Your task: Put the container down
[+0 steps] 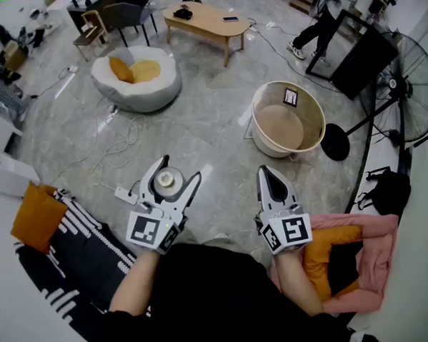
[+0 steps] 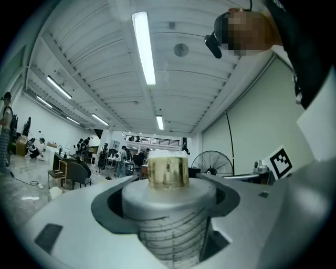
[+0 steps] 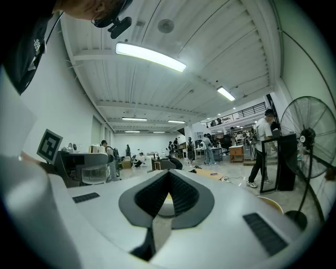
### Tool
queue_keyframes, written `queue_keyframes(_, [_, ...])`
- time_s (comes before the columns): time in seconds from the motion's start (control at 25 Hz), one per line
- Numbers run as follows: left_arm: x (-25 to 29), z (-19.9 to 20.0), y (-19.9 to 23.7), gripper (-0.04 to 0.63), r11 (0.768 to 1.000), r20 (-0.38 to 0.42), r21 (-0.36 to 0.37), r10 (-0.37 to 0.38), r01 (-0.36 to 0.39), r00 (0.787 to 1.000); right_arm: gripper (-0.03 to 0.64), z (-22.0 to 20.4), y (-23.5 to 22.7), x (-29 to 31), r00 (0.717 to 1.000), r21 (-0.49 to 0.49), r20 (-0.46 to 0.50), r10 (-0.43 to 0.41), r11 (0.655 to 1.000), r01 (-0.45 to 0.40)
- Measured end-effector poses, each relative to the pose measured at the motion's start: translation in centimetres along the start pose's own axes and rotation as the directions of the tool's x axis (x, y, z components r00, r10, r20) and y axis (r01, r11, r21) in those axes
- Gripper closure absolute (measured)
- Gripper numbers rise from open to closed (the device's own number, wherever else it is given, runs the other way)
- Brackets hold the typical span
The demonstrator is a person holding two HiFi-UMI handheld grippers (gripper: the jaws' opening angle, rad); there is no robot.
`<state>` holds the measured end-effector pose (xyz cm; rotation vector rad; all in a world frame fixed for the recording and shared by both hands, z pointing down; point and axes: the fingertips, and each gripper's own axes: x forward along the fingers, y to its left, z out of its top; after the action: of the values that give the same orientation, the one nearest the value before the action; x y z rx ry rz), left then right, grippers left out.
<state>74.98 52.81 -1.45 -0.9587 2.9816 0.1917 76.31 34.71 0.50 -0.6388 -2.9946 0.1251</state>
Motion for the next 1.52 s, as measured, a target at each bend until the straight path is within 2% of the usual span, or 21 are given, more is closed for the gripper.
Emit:
queue_keyframes(0.12, [-0.4,-0.5,-0.6,0.244,1.0,-0.002,-0.01,0.012,-0.012,1.0,0.595,-0.4,-0.5,-0.2,1.0,-0.007,0.001,-0.006,1.0,0.006])
queue_keyframes(0.28, [-0.4,-0.8,-0.8,0.244,0.999,-0.003,-0.018,0.035,-0.035,0.999,0.595,-0.7,-1.4,-0.3,1.0,0.031,0.014,-0.019,0.999,0.019])
queue_keyframes(0.44, [0.0,-1.1,0.1,0.244,0.999,-0.004,-0.015,0.05,-0.05,0.999,0.595,-0.5,-1.2,0.6,1.0,-0.004,0.007,-0.009,1.0,0.009])
queue_keyframes(0.68, [4.2,-1.4,1.3,0.244,0.999,0.008,-0.041,0.03,-0.029,1.0,0.595,-0.3,-2.9,3.5,1.0,-0.024,-0.013,0.02,1.0,-0.02])
queue_keyframes(0.8, [7.5,-2.3,2.3,0.244,0.999,0.002,-0.046,0.008,-0.008,1.0,0.595,-0.8,-5.0,5.9,1.0,-0.03,-0.02,0.006,1.0,-0.007])
queue_keyframes(0.96, [12.5,-3.2,5.8,0.244,0.999,-0.011,-0.052,-0.004,0.004,1.0,0.595,-1.5,-7.5,11.3,0.999,-0.026,-0.033,-0.01,1.0,0.009])
queue_keyframes(1.32, [25.5,-2.3,17.0,0.244,0.998,-0.02,-0.063,-0.032,0.031,0.999,0.595,0.6,-12.4,28.0,0.999,-0.055,-0.036,-0.03,0.998,0.028])
queue_keyframes(1.52, [32.4,-2.0,22.2,0.244,0.994,-0.045,-0.078,-0.082,0.079,0.996,0.595,1.9,-15.0,36.1,0.997,-0.036,-0.056,-0.054,0.998,0.052])
